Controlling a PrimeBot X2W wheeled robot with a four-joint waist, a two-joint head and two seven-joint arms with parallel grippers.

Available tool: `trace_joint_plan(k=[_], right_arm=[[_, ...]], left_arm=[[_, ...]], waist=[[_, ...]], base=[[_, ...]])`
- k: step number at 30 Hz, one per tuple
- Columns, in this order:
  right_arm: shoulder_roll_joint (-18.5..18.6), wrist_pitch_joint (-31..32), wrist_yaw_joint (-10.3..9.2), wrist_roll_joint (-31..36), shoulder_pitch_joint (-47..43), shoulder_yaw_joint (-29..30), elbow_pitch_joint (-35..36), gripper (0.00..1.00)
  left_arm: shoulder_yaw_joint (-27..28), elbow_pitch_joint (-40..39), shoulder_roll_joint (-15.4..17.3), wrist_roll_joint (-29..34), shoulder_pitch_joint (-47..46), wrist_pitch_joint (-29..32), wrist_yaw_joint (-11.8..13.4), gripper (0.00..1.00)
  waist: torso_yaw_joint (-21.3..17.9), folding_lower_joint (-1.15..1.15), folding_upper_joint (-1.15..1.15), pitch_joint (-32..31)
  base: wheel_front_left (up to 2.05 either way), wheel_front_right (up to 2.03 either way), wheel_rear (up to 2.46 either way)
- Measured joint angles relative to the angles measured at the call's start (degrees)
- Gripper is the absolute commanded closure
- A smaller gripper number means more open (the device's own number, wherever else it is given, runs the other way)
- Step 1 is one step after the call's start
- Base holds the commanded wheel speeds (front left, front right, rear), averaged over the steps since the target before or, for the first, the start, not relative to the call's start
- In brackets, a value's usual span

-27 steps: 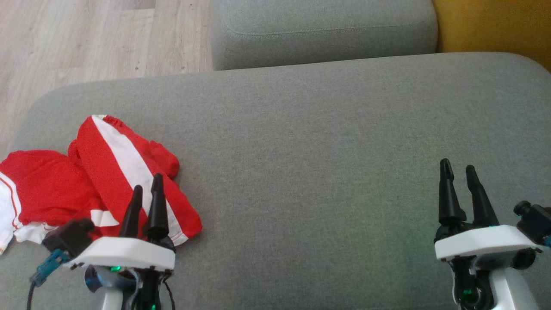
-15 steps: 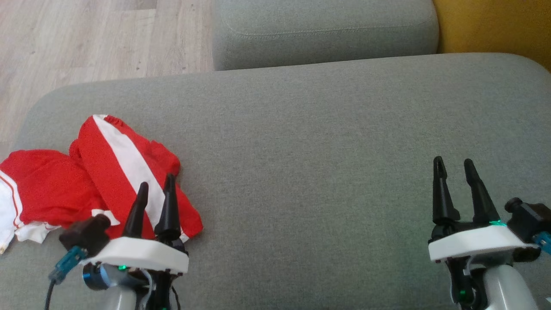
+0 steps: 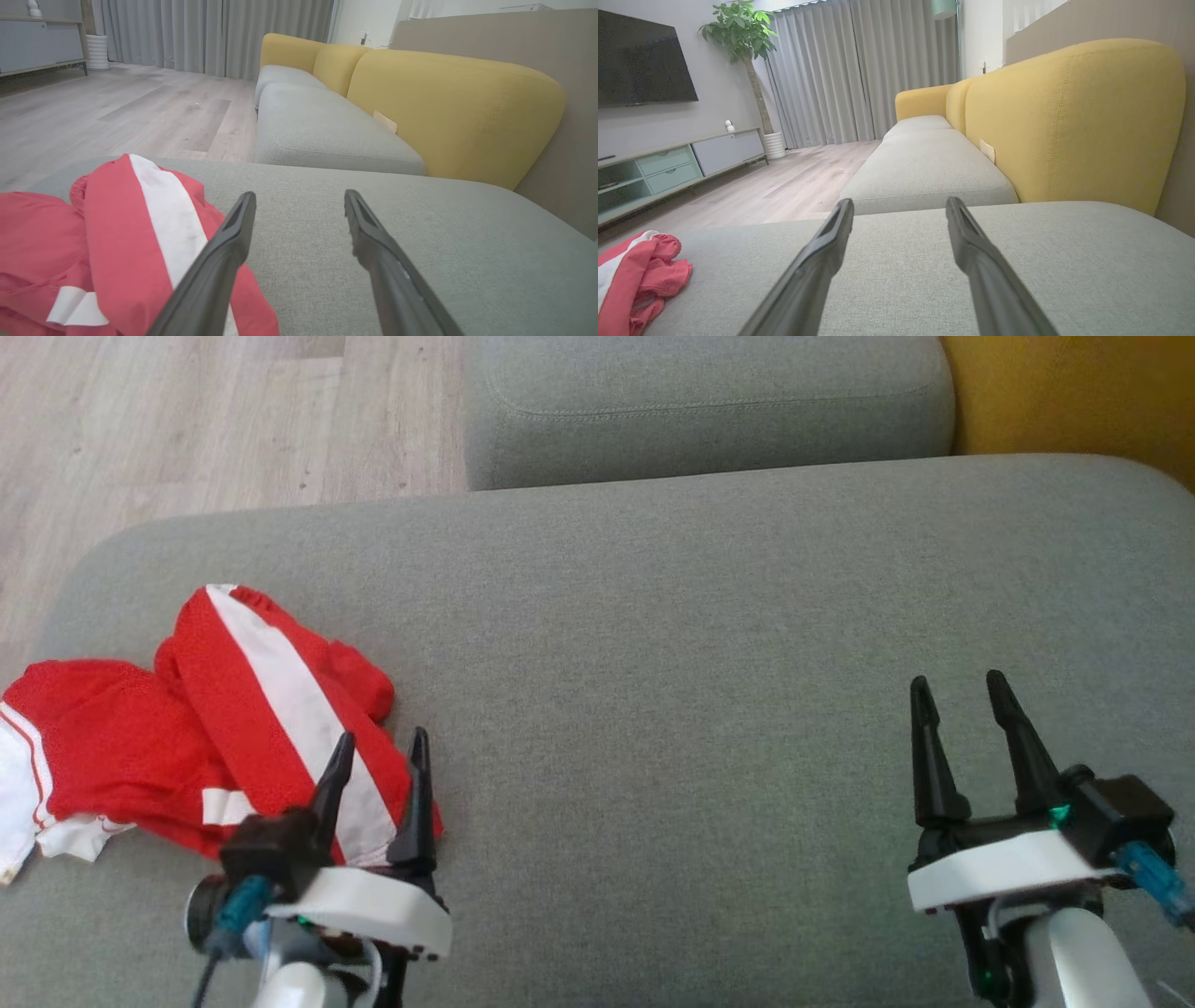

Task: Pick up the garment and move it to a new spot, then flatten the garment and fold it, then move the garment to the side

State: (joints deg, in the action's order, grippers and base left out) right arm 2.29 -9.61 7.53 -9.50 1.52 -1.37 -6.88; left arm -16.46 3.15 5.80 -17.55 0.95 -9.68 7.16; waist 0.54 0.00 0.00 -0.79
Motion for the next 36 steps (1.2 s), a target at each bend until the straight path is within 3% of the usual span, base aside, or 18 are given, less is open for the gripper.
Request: trace_joint_plan(k=[6,10,16,23,36], right_arm=[[0.0,-1.1,0.0,2.7,0.0,-1.7,0.2,0.0],[0.0,-1.7,0.0,2.9,0.0,-2.3,1.0,0.0],[0.1,-2.6,0.0,-1.0,-0.3,-2.6,1.0,0.0],[0.1,-3.6,0.0,-6.4,-1.6,-3.4,-2.6,0.0],[0.1,-4.8,0.0,-7.1,-1.8,-5.7,-6.0,0.0]], left_arm=[[-2.2,-0.8,0.5,1.9,0.0,-1.0,3.3,0.0],[-1.8,-2.5,0.3,1.7,0.0,-1.6,3.5,0.0],[2.8,-3.3,-2.2,-1.4,0.9,-2.8,0.7,0.0],[4.5,-2.3,-2.6,1.0,3.1,-4.0,-2.7,0.0],[3.5,-0.6,-2.6,3.1,3.5,-4.6,-2.1,0.0]], waist=[[0.1,0.0,0.0,-0.1],[0.1,0.0,0.0,-0.2],[0.3,0.0,0.0,-0.4],[0.4,0.0,0.0,-0.8],[0.3,0.0,0.0,-1.0]], base=[[0.0,0.0,0.0],[0.0,0.0,0.0],[0.0,0.0,0.0],[0.0,0.0,0.0],[0.0,0.0,0.0]])
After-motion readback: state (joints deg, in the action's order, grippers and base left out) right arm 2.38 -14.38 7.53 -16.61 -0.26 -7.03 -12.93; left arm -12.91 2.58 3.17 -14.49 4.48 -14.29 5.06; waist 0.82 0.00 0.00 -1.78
